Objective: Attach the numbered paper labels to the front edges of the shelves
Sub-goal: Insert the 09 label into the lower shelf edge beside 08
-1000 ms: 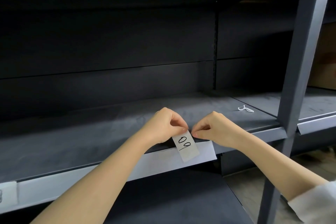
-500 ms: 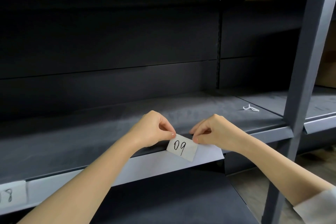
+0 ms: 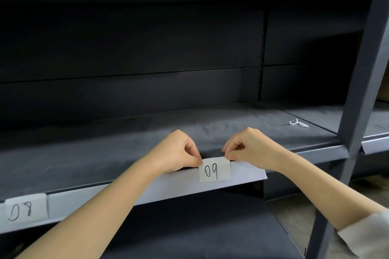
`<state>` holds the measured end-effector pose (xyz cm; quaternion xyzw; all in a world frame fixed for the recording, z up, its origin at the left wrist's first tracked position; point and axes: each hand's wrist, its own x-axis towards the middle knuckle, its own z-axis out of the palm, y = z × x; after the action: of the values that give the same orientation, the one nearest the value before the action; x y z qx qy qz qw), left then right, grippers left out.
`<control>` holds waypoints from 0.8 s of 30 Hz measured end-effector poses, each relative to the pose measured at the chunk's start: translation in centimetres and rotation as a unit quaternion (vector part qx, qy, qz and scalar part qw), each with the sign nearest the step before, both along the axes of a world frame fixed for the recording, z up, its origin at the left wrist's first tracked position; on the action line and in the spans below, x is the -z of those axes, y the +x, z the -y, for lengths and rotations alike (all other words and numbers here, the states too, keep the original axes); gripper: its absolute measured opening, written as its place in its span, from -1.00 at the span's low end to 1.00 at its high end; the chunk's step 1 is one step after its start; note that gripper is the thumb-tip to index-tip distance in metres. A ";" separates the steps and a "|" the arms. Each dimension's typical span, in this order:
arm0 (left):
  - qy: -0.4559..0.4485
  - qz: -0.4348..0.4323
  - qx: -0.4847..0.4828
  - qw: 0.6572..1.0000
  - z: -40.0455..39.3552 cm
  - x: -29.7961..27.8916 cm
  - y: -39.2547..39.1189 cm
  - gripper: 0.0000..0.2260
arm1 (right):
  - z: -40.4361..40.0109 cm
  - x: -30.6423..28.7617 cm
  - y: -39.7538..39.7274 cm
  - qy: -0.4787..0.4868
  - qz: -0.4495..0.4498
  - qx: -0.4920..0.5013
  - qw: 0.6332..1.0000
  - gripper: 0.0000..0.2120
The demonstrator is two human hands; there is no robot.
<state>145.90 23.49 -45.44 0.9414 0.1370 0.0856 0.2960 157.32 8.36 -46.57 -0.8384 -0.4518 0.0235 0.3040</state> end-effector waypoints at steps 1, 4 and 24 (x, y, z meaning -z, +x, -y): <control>0.001 -0.002 0.000 1.000 0.0 0.0 -0.1 -0.88 | 0.0 0.0 0.0 0.000 0.000 0.000 1.000 -0.89; 0.004 -0.009 0.005 1.000 0.1 -0.1 -0.2 -0.89 | -0.1 0.0 -0.1 -0.002 0.004 0.000 1.000 -0.89; 0.026 -0.015 0.022 0.999 0.0 0.3 0.1 -0.94 | -0.1 0.4 -0.2 -0.009 0.006 -0.017 1.000 -0.90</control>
<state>146.00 23.46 -45.71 0.9528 0.1183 0.0684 0.2711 157.12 8.46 -46.95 -0.8333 -0.4679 0.0278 0.2931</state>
